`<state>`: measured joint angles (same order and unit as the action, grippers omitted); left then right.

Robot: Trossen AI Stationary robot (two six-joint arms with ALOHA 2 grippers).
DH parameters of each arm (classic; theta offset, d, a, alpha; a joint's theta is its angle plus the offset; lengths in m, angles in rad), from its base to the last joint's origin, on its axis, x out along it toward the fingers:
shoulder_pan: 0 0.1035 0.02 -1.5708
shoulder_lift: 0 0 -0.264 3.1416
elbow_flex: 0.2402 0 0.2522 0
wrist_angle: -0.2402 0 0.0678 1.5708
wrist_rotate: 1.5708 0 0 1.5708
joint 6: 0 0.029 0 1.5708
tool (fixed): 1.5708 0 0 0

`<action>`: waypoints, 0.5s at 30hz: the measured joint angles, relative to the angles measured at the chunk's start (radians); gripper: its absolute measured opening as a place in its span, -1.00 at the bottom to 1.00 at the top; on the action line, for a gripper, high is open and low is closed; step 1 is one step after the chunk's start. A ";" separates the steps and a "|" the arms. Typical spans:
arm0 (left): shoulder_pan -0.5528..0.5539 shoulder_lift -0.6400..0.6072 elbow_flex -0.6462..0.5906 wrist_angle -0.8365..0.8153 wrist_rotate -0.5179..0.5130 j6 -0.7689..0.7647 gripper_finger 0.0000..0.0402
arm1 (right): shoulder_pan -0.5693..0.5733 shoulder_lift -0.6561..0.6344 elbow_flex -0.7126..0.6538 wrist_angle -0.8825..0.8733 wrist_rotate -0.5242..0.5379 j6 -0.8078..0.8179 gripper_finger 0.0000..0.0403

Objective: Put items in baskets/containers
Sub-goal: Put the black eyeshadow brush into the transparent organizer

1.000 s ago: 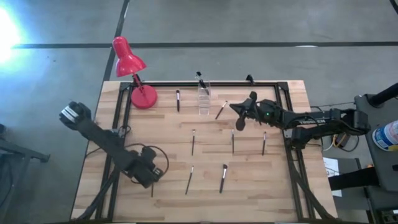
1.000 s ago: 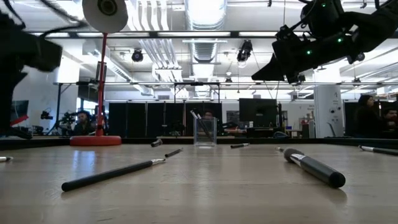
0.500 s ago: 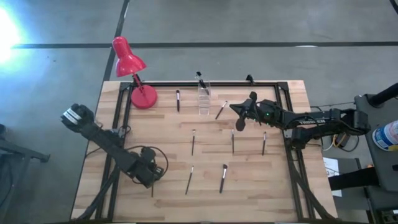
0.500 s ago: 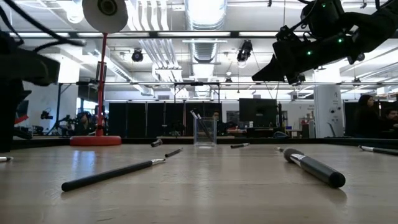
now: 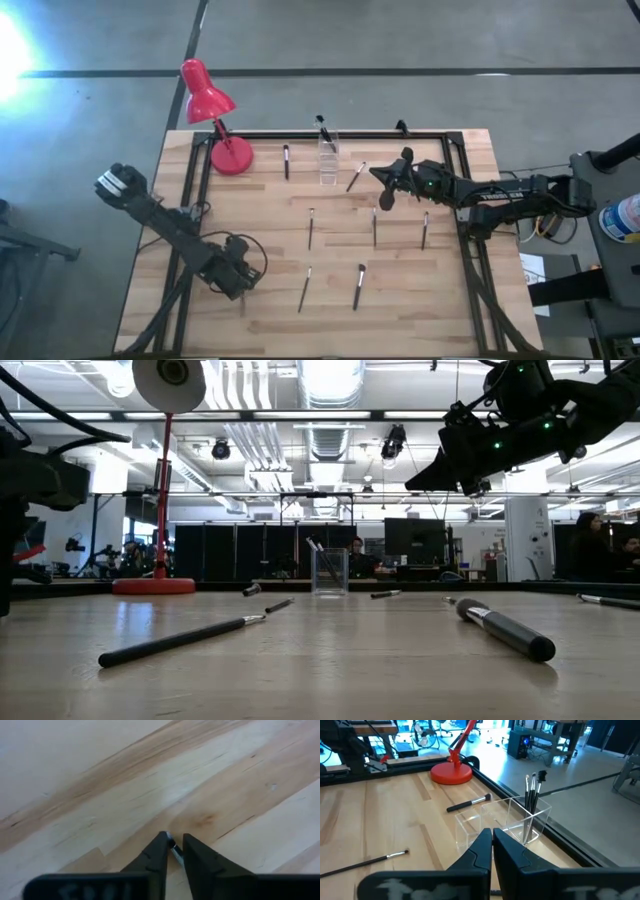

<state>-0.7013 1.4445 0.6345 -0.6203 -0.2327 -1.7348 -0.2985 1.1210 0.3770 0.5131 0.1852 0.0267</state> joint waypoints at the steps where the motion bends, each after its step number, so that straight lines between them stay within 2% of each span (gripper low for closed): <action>1: 0.000 0.000 0.000 -0.001 0.001 0.007 -0.82 | 0.000 0.000 0.000 0.000 0.000 0.000 -0.95; 4: 0.000 0.001 0.000 0.009 -0.002 0.012 -0.96 | 0.000 0.000 0.000 0.000 0.000 0.000 -0.95; 8: 0.000 0.000 0.033 0.019 -0.026 0.071 -0.97 | 0.000 0.000 0.000 0.001 0.000 0.000 -0.95; 15: 0.001 -0.027 0.126 0.022 -0.218 0.247 -1.00 | 0.000 0.000 0.000 0.003 -0.001 0.000 -0.95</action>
<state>-0.7006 1.4180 0.7608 -0.5980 -0.4503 -1.4883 -0.2985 1.1213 0.3771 0.5157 0.1841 0.0265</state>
